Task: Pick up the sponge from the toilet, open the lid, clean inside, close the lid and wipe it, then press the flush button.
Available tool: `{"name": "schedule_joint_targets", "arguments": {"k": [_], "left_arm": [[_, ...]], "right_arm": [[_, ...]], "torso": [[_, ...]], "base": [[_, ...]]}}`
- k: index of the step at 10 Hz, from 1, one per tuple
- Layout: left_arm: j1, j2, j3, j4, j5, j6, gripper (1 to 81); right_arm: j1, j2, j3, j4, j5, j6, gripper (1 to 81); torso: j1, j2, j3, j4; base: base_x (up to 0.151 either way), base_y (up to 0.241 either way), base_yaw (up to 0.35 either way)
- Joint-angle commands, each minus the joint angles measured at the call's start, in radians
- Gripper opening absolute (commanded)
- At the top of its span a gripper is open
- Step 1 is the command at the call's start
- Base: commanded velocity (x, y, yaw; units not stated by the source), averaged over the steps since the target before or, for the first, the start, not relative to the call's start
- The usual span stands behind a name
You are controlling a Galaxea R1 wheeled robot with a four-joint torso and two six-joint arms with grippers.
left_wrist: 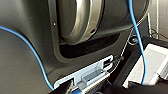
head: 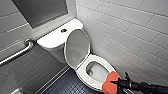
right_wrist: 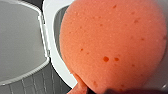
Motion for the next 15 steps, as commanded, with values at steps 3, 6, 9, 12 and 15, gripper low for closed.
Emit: {"name": "schedule_joint_targets", "arguments": {"k": [3,6,9,12,15], "left_arm": [[0.053,0.0,0.017,0.003,0.036,0.01,81.1],[0.053,-0.001,0.014,-0.001,0.036,0.009,81.1],[0.052,-0.006,0.014,-0.009,0.034,0.009,81.1],[0.049,-0.009,0.014,-0.012,0.036,0.007,81.1],[0.05,-0.021,0.014,-0.012,0.034,0.001,81.1]], "right_arm": [[0.297,0.098,-0.073,-0.044,-0.188,0.004,1.0],[0.413,0.342,-0.321,-0.165,-0.406,0.0,1.0],[0.443,0.501,-0.443,-0.392,-0.56,-0.002,1.0],[0.443,0.612,-0.524,-0.461,-0.543,-0.005,1.0],[0.417,0.647,-0.57,-0.561,-0.429,0.006,1.0]], "torso": [[0.0,0.0,0.0,0.0],[0.0,0.0,0.0,0.0],[0.0,0.0,0.0,0.0],[0.0,0.0,0.0,0.0],[0.0,0.0,0.0,0.0]], "base": [[0.0,0.0,0.0],[0.0,0.0,0.0],[0.0,0.0,0.0],[0.0,0.0,0.0],[0.0,0.0,0.0]]}}
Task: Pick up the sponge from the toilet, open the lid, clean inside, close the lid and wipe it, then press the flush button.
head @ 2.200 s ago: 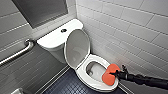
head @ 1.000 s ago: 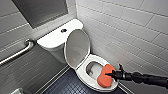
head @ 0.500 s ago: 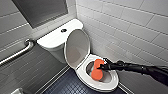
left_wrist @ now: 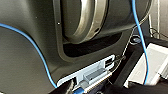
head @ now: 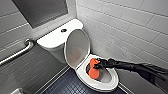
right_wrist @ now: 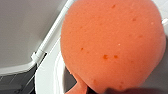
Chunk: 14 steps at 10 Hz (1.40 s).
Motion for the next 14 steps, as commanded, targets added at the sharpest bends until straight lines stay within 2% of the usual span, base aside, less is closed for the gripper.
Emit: {"name": "schedule_joint_targets", "arguments": {"k": [1,4,5,6,7,8,11,12,14], "left_arm": [[0.05,-0.009,0.016,-0.009,0.038,-0.001,81.1],[0.05,-0.01,0.016,-0.009,0.038,-0.002,81.1],[0.05,-0.009,0.016,-0.009,0.038,-0.002,81.1],[0.052,-0.007,0.016,-0.009,0.038,-0.002,81.1],[0.052,-0.004,0.014,-0.009,0.038,-0.002,81.1],[0.052,-0.003,0.014,-0.007,0.038,-0.002,81.1],[0.05,0.01,0.013,-0.002,0.038,0.001,81.1],[0.052,0.011,0.011,-0.002,0.038,0.001,81.1],[0.052,0.011,0.01,0.001,0.038,0.001,81.1]], "right_arm": [[0.122,0.021,-0.035,-0.099,0.111,0.008,1.0],[0.112,0.01,-0.107,-0.1,0.163,0.008,1.0],[0.099,0.003,-0.155,-0.097,0.221,0.011,1.0],[0.093,-0.005,-0.188,-0.096,0.262,0.037,1.0],[0.092,-0.023,-0.174,-0.097,0.257,0.058,1.0],[0.092,-0.062,-0.135,-0.097,0.259,0.093,1.0],[0.087,-0.201,0.001,-0.099,0.271,0.247,1.0],[0.08,-0.243,0.039,-0.1,0.295,0.293,1.0],[0.047,-0.284,0.062,-0.099,0.305,0.354,1.0]], "torso": [[0.0,0.0,0.0,0.0],[0.0,0.0,0.0,0.0],[0.0,0.0,0.0,0.0],[0.0,0.0,0.0,0.0],[0.0,0.0,0.0,0.0],[0.0,0.0,0.0,0.0],[0.0,0.0,0.0,0.0],[0.0,0.0,0.0,0.0],[0.0,0.0,0.0,0.0]], "base": [[0.0,0.0,0.0],[0.0,0.0,0.0],[0.0,0.0,0.0],[0.0,0.0,0.0],[0.0,0.0,0.0],[0.0,0.0,0.0],[0.0,0.0,0.0],[0.0,0.0,0.0],[0.0,0.0,0.0]]}}
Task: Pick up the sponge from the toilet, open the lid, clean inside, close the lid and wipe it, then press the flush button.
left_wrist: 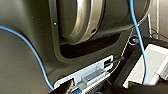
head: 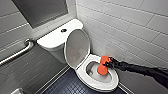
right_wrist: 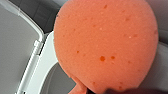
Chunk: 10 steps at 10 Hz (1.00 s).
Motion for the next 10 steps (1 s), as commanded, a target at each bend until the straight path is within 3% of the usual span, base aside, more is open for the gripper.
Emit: {"name": "schedule_joint_targets", "arguments": {"k": [1,6,10], "left_arm": [[0.053,-0.001,0.015,0.002,0.039,0.004,81.1],[0.053,0.012,0.015,0.005,0.039,0.007,81.1],[0.055,0.018,0.011,0.006,0.037,0.009,81.1]], "right_arm": [[0.07,-0.088,0.078,-0.017,0.019,0.132,1.0],[0.033,-0.19,0.226,-0.019,0.008,0.266,1.0],[0.016,-0.237,0.343,-0.019,-0.044,0.358,1.0]], "torso": [[0.0,0.0,0.0,0.0],[0.0,0.0,0.0,0.0],[0.0,0.0,0.0,0.0]], "base": [[0.0,0.0,0.0],[0.0,0.0,0.0],[0.0,0.0,0.0]]}}
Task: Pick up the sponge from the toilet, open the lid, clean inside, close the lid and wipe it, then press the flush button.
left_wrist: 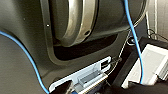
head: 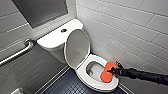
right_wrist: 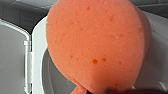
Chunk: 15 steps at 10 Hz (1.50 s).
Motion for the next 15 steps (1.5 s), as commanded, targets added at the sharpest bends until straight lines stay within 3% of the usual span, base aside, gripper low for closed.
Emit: {"name": "schedule_joint_targets", "arguments": {"k": [1,3,6,11,15], "left_arm": [[0.055,0.003,0.016,0.004,0.037,0.005,81.1],[0.055,0.004,0.016,0.006,0.037,0.005,81.1],[0.058,0.004,0.016,0.006,0.034,0.007,81.1],[0.058,0.011,0.016,0.006,0.035,0.022,81.1],[0.059,0.009,0.016,0.004,0.035,0.036,81.1]], "right_arm": [[0.084,-0.046,0.089,-0.007,-0.049,0.085,1.0],[0.05,-0.052,0.103,-0.007,-0.048,0.146,1.0],[0.008,-0.068,0.134,-0.007,-0.039,0.196,1.0],[0.002,-0.155,0.308,-0.007,-0.077,0.344,1.0],[-0.035,-0.295,0.443,-0.007,-0.088,0.358,1.0]], "torso": [[0.0,0.0,0.0,0.0],[0.0,0.0,0.0,0.0],[0.0,0.0,0.0,0.0],[0.0,0.0,0.0,0.0],[0.0,0.0,0.0,0.0]], "base": [[0.0,0.0,0.0],[0.0,0.0,0.0],[0.0,0.0,0.0],[0.0,0.0,0.0],[0.0,0.0,0.0]]}}
